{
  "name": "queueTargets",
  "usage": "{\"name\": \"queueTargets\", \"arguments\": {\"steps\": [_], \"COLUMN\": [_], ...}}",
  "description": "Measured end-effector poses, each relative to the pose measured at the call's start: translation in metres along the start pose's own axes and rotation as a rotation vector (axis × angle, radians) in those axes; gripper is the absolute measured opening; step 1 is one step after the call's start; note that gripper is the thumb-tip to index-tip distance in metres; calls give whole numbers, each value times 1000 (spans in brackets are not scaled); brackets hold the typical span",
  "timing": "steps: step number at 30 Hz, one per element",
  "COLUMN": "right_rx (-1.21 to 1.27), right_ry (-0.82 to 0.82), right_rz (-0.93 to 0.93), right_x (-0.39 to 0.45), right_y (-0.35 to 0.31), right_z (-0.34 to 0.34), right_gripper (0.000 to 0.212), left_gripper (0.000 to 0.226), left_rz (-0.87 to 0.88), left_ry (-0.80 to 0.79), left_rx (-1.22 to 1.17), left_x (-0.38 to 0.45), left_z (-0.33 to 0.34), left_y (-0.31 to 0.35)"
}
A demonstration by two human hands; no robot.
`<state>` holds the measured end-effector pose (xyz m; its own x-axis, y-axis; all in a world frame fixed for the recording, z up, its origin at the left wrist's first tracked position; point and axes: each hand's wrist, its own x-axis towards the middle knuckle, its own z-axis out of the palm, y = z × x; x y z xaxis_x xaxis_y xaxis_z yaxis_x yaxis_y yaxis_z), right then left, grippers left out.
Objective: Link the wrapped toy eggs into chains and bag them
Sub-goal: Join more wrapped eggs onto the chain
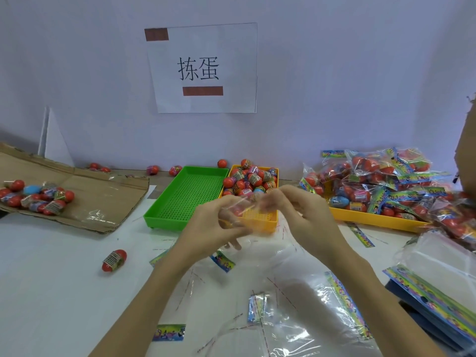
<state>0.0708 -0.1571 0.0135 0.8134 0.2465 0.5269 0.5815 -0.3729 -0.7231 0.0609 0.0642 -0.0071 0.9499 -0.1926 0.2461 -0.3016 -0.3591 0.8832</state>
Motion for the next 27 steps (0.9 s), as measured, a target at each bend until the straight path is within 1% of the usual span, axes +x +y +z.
{"name": "queueTargets", "arguments": {"steps": [2, 3, 5, 8, 11, 13, 14, 16, 18, 24, 27], "right_rx": [-105, -170, -300, -455, -588, -649, -661, -641, -566, -59, 99], "right_ry": [78, 83, 26, -108, -202, -220, -202, -109, 7, 238, 263], "right_rz": [24, 52, 106, 129, 122, 126, 115, 52, 12, -8, -12], "right_x": [-1, -2, -4, -3, 1, 3, 3, 3, 3, 2, -1], "right_y": [10, 15, 26, 35, 42, 46, 47, 46, 43, 18, 3], "right_z": [3, 5, 11, 20, 29, 33, 34, 36, 35, 23, 18], "right_gripper": [19, 18, 26, 39, 45, 45, 42, 32, 26, 28, 32], "left_gripper": [50, 49, 43, 34, 36, 37, 37, 37, 37, 40, 42], "left_rz": [-58, -85, -123, -145, -162, -168, -170, -176, -183, -161, -125], "left_ry": [119, 167, 222, 232, 215, 207, 202, 190, 172, 87, 48], "left_rx": [-28, -46, -91, -138, -183, -210, -217, -221, -222, -236, -186], "left_x": [2, 2, 2, 1, 0, 0, 0, 0, 0, -1, -2], "left_z": [-6, -9, -13, -15, -15, -15, -15, -15, -14, -4, 4], "left_y": [0, 0, 0, 2, 4, 5, 5, 6, 6, 8, 10]}}
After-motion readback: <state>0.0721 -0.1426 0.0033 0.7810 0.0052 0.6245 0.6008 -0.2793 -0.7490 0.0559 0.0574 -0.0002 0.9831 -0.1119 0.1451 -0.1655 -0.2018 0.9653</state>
